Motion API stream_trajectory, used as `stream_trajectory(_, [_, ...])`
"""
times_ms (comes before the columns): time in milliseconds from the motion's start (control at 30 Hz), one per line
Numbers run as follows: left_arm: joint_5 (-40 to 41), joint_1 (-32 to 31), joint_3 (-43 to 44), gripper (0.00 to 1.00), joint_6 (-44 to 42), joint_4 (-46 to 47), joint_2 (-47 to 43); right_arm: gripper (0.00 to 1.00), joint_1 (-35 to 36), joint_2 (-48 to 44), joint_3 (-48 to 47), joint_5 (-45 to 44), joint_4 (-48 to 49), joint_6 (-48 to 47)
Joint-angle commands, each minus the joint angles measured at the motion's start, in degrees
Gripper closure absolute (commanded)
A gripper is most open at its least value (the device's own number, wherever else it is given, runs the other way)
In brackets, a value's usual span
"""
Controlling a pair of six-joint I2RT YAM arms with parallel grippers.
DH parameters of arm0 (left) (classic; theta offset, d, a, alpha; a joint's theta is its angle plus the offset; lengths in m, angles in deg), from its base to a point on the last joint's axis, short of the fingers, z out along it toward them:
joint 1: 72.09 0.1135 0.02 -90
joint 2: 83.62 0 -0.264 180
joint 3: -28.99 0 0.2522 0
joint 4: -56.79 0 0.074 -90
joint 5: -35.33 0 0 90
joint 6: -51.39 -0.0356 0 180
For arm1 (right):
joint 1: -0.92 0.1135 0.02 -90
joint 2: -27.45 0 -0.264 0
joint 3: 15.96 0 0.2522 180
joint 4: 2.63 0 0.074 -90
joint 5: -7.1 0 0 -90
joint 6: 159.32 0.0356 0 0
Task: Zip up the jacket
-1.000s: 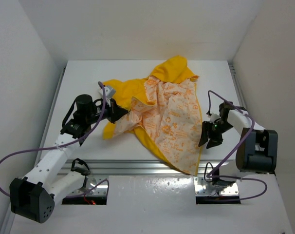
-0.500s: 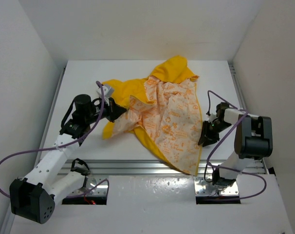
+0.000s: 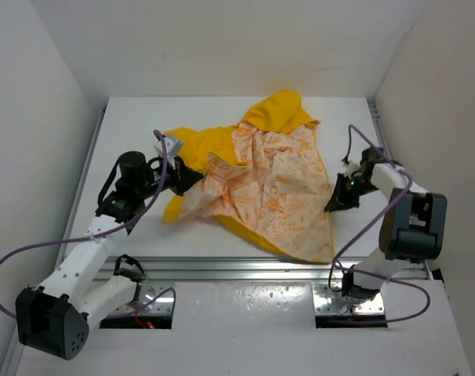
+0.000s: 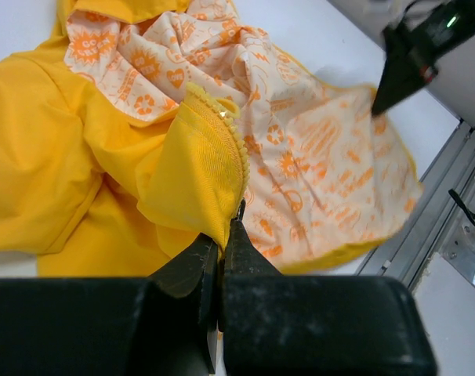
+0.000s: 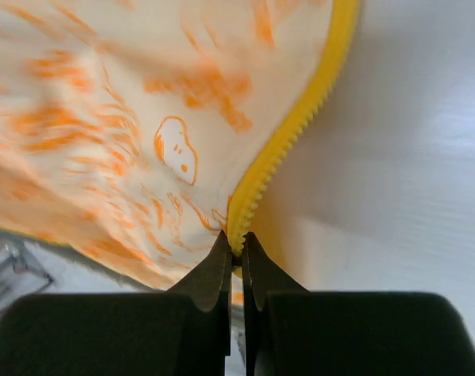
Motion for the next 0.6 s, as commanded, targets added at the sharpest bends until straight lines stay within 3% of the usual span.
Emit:
stream_trajectory(0, [0.67, 1.03, -0.42, 1.0, -0.63, 2.81, -1.96, 1.0, -2.9, -8.57, -12.56, 0.13, -5.19, -3.82])
stream_trajectory(200, [1.2, 1.03, -0.95, 1.0, -0.63, 3.34, -1.96, 1.0, -4.84, -12.37, -23.3, -2.78, -12.94, -7.78])
stream_trajectory(300, [1.73, 1.03, -0.95, 1.0, -1.16, 3.87, -1.96, 1.0, 0.33, -11.75, -27.97, -1.64, -16.03, -7.17])
stream_trajectory(467, [2.26, 1.03, 0.1, 1.0, -1.16, 5.18, -0.91, 1.0, 29.55, -7.91, -26.39, -1.38, -11.46, 1.68])
stream_trajectory(567, [2.87, 1.56, 0.72, 1.0, -1.16, 5.19, -0.91, 1.0, 39.6, -3.32, -26.49, 3.59, -9.53, 6.79])
